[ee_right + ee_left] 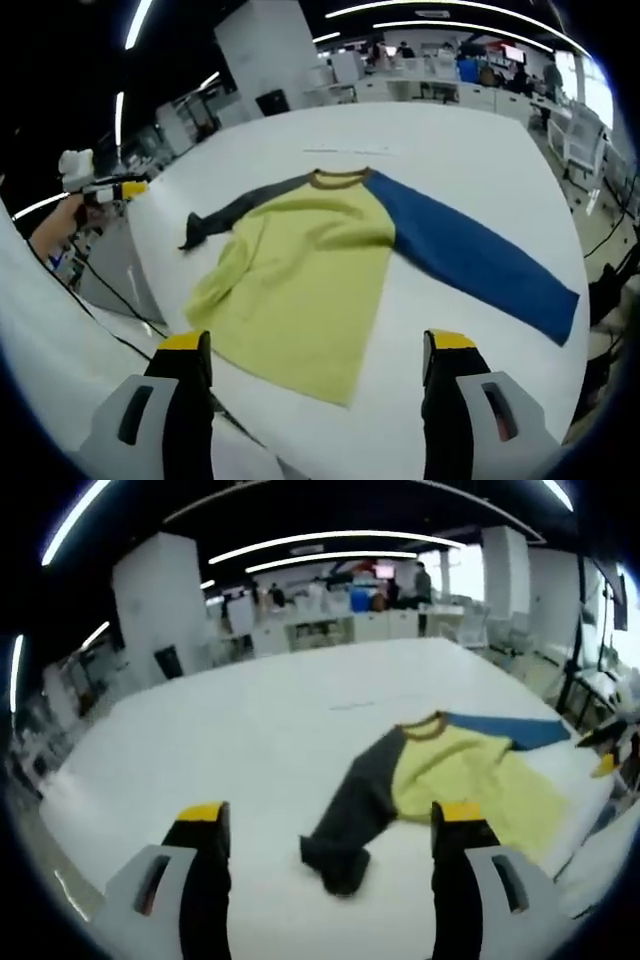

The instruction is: Fold the garment on the visible template until the final outline fits inside the template.

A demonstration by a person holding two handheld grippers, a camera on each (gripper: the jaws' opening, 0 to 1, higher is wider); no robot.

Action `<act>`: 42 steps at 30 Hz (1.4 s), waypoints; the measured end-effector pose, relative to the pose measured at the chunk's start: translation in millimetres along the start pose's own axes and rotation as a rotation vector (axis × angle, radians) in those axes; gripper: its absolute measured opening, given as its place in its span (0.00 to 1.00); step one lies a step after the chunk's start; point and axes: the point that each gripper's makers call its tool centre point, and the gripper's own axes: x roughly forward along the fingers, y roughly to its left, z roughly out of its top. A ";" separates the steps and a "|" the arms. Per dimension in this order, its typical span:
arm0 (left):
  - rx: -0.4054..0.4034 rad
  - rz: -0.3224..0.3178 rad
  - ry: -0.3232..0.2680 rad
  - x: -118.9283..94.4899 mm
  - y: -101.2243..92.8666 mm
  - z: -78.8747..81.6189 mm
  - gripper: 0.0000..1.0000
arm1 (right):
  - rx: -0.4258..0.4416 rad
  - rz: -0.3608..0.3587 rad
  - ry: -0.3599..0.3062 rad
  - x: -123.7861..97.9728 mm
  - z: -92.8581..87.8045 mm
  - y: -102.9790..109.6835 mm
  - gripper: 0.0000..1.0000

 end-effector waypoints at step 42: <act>-0.170 -0.476 0.091 24.1 19.8 -69.3 0.80 | 0.041 -0.091 -0.062 -5.6 10.4 -3.4 1.00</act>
